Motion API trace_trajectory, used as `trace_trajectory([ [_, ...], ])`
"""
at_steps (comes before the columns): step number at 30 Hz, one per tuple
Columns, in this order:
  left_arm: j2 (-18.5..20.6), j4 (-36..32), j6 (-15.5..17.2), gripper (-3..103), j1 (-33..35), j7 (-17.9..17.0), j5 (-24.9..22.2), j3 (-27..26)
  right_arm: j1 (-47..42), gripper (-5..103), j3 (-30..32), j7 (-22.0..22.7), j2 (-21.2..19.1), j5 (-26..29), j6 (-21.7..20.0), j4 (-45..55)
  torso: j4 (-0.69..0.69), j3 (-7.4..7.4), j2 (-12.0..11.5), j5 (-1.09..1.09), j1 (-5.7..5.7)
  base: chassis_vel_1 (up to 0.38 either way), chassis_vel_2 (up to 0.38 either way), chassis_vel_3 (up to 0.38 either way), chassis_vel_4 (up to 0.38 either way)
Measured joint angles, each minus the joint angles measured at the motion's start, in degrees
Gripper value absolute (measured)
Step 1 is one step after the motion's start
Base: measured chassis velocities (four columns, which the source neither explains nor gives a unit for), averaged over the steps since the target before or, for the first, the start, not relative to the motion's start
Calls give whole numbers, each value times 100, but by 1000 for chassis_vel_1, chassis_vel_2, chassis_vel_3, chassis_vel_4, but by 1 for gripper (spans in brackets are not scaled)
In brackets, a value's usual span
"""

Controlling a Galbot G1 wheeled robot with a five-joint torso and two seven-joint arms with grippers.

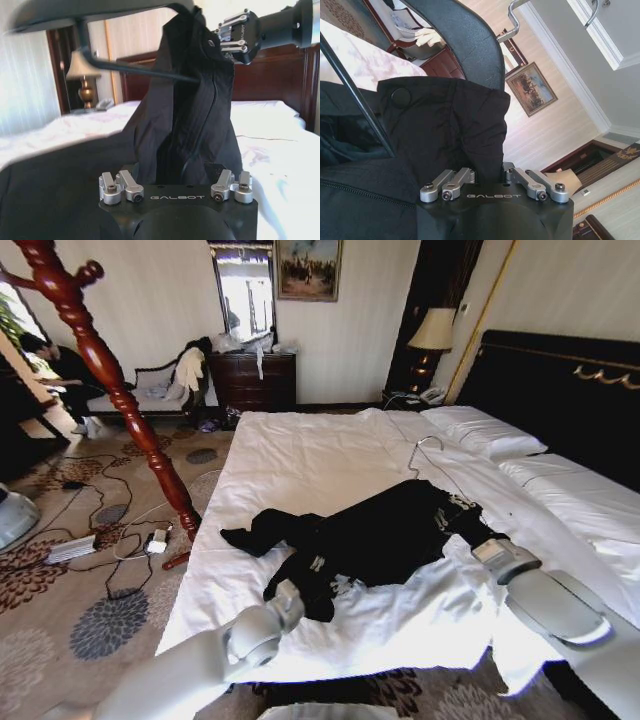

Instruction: Pick up the clothes from the bed and hang them on the clothes hanger.

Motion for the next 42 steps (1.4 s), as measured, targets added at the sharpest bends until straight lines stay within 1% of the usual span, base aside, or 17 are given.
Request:
trace_trajectory([
  [2,-164,139,9,72,-266,-38,103,208,-1,21,13,0,0,8,-14,24,-1,0,0,-1,0,0,0,0,0],
  [3,-164,139,9,72,-266,-38,103,208,-1,21,13,0,0,8,-14,24,-1,0,0,-1,0,0,0,0,0],
  [7,-481,396,37,70,-604,-139,153,567,3,21,60,0,-37,73,-42,47,-1,0,0,0,0,0,0,0,0],
  [9,-530,442,48,70,-636,-159,163,605,4,21,64,0,-42,87,-44,48,-1,0,0,0,0,0,0,0,0],
  [13,-745,729,63,68,-736,-249,361,676,-19,21,85,1,-29,119,-46,67,0,0,0,-1,0,0,0,0,0],
  [17,-791,829,86,64,-827,-320,459,674,-38,21,106,2,-20,149,-48,89,-1,0,0,-1,0,0,0,0,0],
  [20,-724,853,87,61,-875,-321,665,653,-32,21,125,8,-22,210,-63,104,-1,0,0,-1,0,0,0,0,0],
  [23,-488,854,100,49,-882,-340,1096,578,15,21,129,25,-18,273,-92,121,0,0,0,-1,0,0,0,0,0],
  [25,-433,860,112,49,-870,-353,1158,543,24,21,127,28,-11,283,-97,125,0,0,0,-2,0,0,0,0,0],
  [28,-201,910,156,34,-808,-376,1379,342,73,21,103,35,11,319,-115,138,0,0,0,-2,0,0,0,0,0],
  [29,-122,902,172,28,-800,-376,1383,296,90,21,100,36,11,328,-118,138,0,0,0,-2,0,0,0,0,0],
  [31,-55,880,190,28,-793,-374,1363,269,105,21,99,37,10,334,-120,138,0,0,0,-2,0,0,0,0,0],
  [35,203,784,280,7,-692,-349,1327,147,159,21,86,44,0,361,-124,135,0,0,0,-2,0,0,0,0,0],
  [36,203,784,280,7,-692,-349,1327,147,159,21,86,44,0,361,-124,135,0,0,0,-2,0,0,0,0,0],
  [37,237,778,287,2,-651,-342,1326,104,167,21,73,44,7,363,-125,135,1,0,0,-2,0,0,0,0,0],
  [38,254,778,289,1,-615,-340,1326,54,170,21,61,44,21,363,-125,136,0,0,0,-2,0,0,0,0,0],
  [42,257,820,287,0,-600,-339,1303,-54,152,21,51,44,66,348,-125,144,-1,0,0,-3,0,0,0,0,0],
])
